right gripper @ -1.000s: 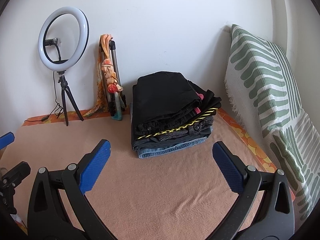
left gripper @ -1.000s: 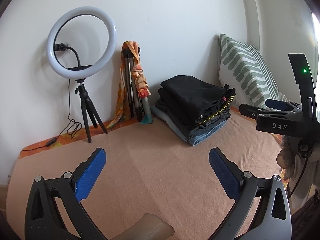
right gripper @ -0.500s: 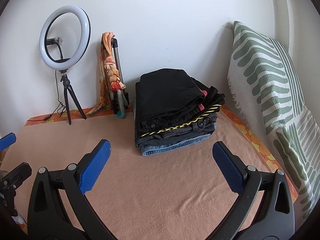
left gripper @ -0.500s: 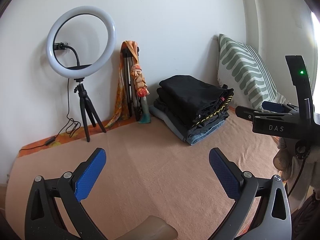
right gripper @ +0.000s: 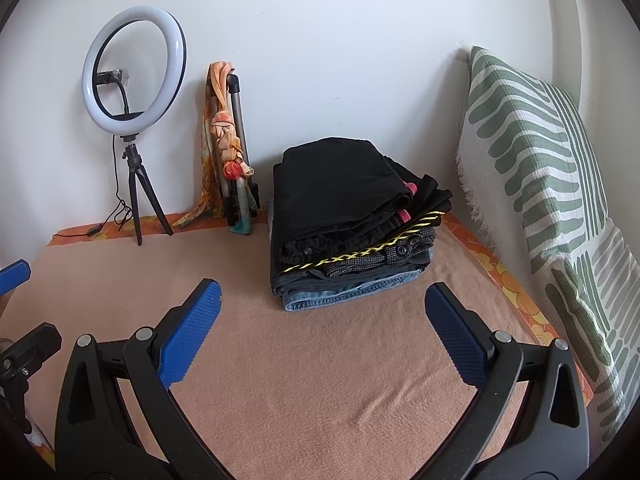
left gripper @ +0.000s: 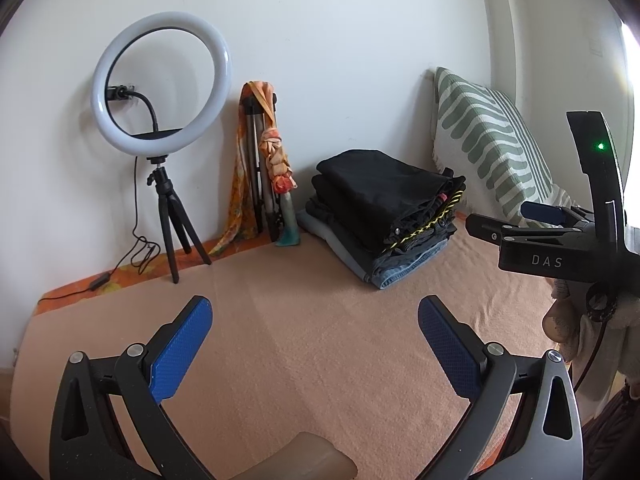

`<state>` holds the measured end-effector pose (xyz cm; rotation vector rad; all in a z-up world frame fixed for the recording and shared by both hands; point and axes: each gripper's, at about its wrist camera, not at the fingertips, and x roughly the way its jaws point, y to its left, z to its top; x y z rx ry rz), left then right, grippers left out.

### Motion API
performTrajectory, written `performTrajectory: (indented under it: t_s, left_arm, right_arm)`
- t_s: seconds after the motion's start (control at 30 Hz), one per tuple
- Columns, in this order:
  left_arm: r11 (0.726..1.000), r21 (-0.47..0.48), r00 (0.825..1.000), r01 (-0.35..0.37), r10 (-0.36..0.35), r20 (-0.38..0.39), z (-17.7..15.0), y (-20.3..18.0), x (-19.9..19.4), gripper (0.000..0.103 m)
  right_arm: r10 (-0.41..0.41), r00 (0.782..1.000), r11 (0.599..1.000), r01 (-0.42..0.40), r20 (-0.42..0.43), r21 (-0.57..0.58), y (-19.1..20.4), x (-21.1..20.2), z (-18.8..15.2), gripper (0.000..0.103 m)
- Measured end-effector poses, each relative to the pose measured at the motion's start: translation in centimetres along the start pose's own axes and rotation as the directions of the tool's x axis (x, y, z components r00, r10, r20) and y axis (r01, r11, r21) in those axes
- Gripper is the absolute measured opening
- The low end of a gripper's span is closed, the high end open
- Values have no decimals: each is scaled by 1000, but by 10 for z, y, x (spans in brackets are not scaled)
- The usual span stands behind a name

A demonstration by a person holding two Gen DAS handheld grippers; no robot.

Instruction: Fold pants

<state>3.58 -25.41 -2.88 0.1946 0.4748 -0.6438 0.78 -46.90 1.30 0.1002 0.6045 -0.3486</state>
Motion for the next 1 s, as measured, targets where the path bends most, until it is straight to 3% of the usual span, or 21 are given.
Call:
performTrajectory:
  t_s: [1.0]
  left_arm:
    - [1000,-8,1000,13,-13,-1,0,5,-1,102]
  right_arm:
    - [7,1000,1000,-7,-6,-1,2,3,-2,103]
